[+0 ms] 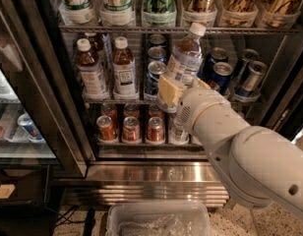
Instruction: Pick blue plastic bottle from middle shelf of fridge
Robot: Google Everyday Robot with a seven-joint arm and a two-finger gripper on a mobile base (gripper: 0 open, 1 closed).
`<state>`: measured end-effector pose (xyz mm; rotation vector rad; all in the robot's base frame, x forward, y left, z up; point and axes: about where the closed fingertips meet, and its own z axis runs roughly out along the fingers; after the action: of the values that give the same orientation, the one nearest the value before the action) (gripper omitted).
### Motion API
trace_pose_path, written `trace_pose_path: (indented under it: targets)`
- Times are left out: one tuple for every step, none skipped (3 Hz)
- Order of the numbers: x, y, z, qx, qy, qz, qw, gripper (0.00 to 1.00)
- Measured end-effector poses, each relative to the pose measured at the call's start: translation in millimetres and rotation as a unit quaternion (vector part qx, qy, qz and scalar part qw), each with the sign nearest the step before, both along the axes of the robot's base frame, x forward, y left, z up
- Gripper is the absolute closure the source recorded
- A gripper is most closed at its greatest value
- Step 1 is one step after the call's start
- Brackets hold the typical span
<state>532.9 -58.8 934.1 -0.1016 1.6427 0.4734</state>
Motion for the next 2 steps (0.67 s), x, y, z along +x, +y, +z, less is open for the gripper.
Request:
trace_pose_path:
  targets:
    - [0.0, 0.0, 0.0, 0.0, 0.0, 0.0, 1.0, 1.0]
    - [-1.4, 3.0, -4.4, 0.011, 0.023, 0.021, 0.9995, 1.0]
